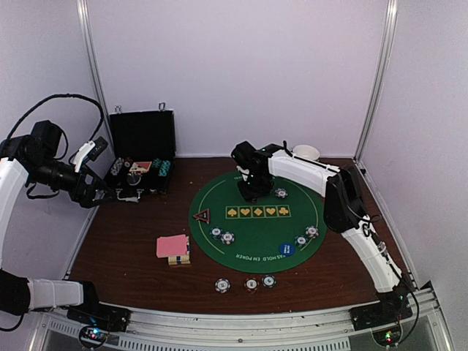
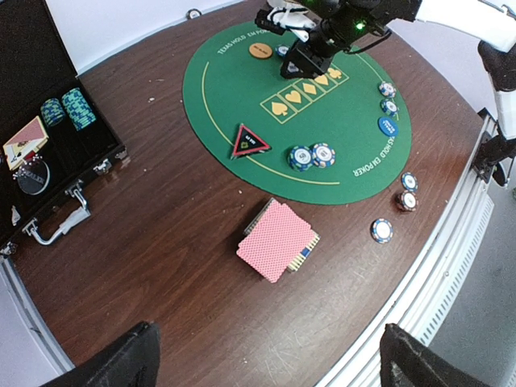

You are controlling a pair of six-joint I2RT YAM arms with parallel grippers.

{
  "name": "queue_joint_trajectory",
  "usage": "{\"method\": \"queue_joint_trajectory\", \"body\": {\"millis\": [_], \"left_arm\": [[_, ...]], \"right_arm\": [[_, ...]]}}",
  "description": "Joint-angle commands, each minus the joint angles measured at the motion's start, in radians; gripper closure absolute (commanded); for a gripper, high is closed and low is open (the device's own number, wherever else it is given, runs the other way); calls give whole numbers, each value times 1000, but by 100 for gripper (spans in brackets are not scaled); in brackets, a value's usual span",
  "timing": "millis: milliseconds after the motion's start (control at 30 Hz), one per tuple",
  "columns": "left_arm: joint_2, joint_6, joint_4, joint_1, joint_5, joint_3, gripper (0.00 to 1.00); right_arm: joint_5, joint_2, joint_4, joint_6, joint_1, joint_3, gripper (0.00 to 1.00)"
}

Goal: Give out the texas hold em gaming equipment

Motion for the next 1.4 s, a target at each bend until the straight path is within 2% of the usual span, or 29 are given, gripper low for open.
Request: {"method": "queue_joint_trajectory", "body": {"millis": [0,233,433,567,833,1000,1200,1367], "left_arm": [[-5,22,-6,8,17,5,2],[-2,24,-2,8,19,-9,3],[-7,25,4,8,14,-17,2],[-9,24,4,8,15,-16,2],[-20,20,4,8,4,-13,3],[-24,18,5,8,4,-14,3],[-31,17,4,8,1,-14,3],[-33,18,5,8,-2,-16,3]], "right_arm": [[49,41,53,13,-12,46,76],[61,71,82,30,-35,45,75],[49,73,76,29,-40,46,51],[25,55,74,34,-39,36,43],[38,-67,91,22,4,-53,43],[61,-261,133,19,73,-268,41],[21,-512,197,24,199,-597,29],[-64,-642,187,52,328,-836,24]]}}
